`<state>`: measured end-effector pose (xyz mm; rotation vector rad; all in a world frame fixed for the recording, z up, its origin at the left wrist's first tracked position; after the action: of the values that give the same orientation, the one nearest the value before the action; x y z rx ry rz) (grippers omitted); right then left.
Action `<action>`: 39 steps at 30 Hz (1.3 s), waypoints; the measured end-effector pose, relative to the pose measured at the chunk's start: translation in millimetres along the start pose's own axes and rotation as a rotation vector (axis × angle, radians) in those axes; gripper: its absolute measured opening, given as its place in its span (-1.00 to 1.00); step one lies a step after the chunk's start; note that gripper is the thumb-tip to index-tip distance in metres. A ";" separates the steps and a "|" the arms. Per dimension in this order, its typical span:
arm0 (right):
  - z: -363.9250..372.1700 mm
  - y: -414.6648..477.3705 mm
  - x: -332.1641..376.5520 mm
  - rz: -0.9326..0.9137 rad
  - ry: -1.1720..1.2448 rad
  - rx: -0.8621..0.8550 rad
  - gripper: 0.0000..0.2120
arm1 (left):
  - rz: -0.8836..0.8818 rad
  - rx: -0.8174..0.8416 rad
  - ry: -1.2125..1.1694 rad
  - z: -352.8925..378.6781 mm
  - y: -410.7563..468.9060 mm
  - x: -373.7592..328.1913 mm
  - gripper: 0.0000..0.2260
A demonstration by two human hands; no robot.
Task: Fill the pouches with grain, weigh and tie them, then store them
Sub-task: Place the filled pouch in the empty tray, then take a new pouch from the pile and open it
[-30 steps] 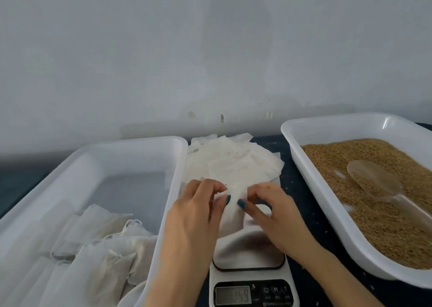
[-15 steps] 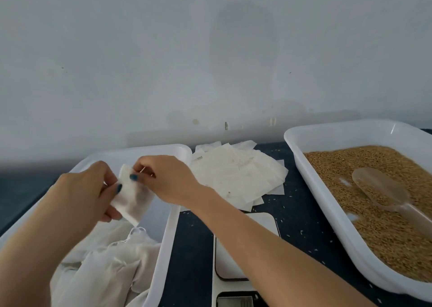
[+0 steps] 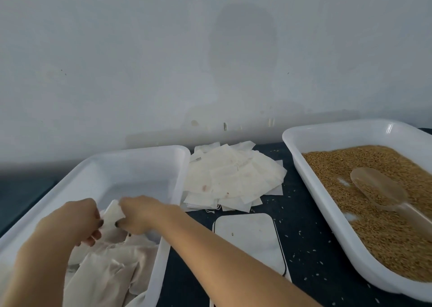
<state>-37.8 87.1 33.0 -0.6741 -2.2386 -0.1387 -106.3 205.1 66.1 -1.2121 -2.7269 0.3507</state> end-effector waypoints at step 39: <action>-108.4 -163.9 -217.3 0.273 0.291 -1.270 -0.88 | 0.654 -0.517 -0.556 84.1 -64.8 -195.0 -0.88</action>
<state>70.7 -177.8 -29.2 -1.4563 -1.5433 -1.4724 -40.8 4.7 -3.6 -2.4870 -2.8571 0.0267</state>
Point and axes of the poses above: each hand's wrist, its own y-axis towards the middle knuckle, its own z-axis out of the palm, x = y × z, the point moved 3 cm from there along y, towards the middle knuckle, and after that the axes turned 11 degrees about y, right-handed, at the moved point
